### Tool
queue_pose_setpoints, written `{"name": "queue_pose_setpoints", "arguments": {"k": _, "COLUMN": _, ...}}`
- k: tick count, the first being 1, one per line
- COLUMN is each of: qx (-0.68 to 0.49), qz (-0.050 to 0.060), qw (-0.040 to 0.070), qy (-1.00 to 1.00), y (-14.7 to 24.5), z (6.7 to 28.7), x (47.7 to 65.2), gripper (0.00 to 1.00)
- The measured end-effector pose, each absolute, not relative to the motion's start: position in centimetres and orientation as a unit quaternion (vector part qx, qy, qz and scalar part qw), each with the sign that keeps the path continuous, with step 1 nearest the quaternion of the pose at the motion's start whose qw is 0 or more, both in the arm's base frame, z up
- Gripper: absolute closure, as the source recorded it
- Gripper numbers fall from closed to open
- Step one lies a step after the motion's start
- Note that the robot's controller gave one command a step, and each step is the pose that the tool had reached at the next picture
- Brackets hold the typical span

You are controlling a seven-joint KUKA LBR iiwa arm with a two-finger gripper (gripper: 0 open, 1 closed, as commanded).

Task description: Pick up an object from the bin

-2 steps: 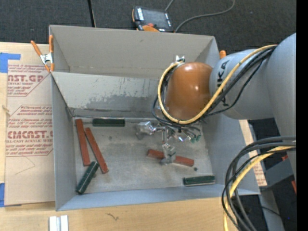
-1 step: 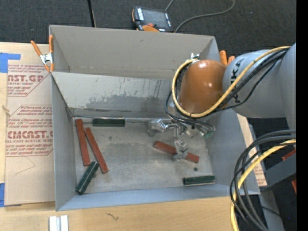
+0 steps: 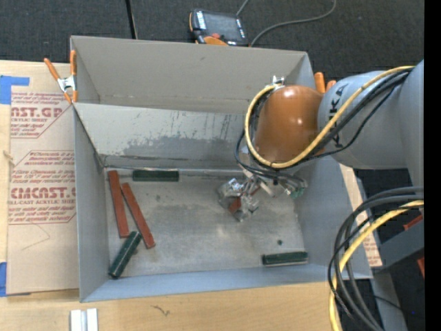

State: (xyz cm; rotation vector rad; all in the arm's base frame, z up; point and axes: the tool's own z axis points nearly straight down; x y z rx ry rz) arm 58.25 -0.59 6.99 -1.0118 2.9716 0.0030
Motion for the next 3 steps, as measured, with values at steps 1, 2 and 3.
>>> {"name": "queue_pose_setpoints", "arguments": {"k": 1, "qx": -0.348, "qz": -0.003, "qw": 0.003, "qy": 0.937, "y": -9.4, "z": 18.4, "x": 54.1, "gripper": 1.0}}
{"name": "queue_pose_setpoints", "arguments": {"k": 2, "qx": -0.327, "qz": 0.004, "qw": -0.003, "qy": 0.945, "y": -4.3, "z": 13.0, "x": 49.7, "gripper": 1.0}}
{"name": "queue_pose_setpoints", "arguments": {"k": 3, "qx": -0.325, "qz": 0.001, "qw": 0.001, "qy": 0.946, "y": -4.7, "z": 13.3, "x": 50.0, "gripper": 0.0}}
